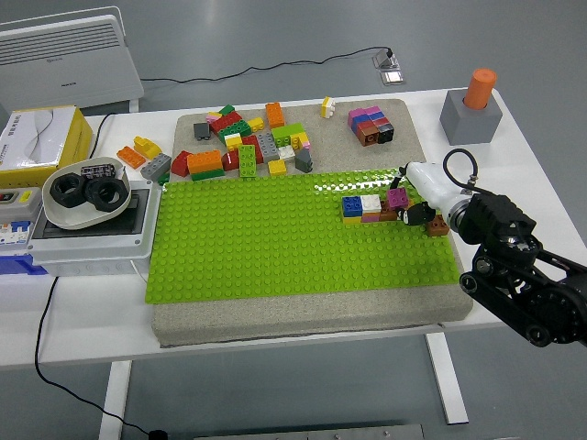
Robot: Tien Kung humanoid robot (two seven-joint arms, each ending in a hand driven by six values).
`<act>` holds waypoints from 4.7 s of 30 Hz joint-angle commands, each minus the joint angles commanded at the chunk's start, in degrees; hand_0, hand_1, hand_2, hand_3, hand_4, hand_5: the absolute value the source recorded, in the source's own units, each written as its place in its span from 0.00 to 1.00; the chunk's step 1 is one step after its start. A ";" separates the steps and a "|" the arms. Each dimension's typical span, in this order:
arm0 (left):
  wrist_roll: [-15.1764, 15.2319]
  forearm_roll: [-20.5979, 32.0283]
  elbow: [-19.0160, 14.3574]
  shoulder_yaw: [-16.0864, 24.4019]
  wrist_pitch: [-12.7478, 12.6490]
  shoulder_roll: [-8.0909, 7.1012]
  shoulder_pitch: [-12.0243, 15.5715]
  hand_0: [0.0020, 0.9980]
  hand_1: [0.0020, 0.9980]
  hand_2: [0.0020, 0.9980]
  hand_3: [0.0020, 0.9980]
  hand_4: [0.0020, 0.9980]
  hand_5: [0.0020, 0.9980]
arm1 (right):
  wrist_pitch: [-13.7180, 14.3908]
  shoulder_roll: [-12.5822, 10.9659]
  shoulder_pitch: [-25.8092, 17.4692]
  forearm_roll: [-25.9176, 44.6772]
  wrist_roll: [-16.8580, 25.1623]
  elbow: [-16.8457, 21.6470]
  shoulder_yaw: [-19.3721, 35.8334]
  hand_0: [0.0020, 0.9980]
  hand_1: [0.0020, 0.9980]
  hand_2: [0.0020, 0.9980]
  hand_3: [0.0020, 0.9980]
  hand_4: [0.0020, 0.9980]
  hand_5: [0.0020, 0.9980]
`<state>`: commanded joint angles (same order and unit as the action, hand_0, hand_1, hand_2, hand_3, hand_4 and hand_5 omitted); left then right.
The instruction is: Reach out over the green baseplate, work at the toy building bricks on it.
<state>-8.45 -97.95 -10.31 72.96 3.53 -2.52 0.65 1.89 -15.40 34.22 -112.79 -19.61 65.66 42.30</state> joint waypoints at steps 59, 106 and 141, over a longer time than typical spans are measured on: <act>0.20 0.23 0.00 -0.82 0.39 -0.45 -0.43 0.72 0.37 0.33 0.50 0.28 0.00 | 1.09 1.41 0.10 4.52 1.60 -2.47 -0.17 0.81 0.82 0.85 0.66 0.64 0.11; 0.07 0.41 0.00 -1.01 1.52 -0.64 -0.46 0.73 0.37 0.33 0.50 0.28 0.00 | 0.70 1.43 0.24 4.82 1.19 -2.01 -0.61 0.80 0.82 0.86 0.67 0.67 0.10; -0.05 0.30 0.00 -0.77 1.41 -0.47 -0.29 0.73 0.37 0.33 0.51 0.27 0.00 | 2.06 -0.75 -3.43 -2.70 2.48 2.82 2.17 0.82 0.84 0.87 0.63 1.00 0.53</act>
<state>-8.50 -97.65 -10.31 72.19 4.94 -2.99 0.36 3.95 -16.15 30.79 -115.49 -17.13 68.48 44.48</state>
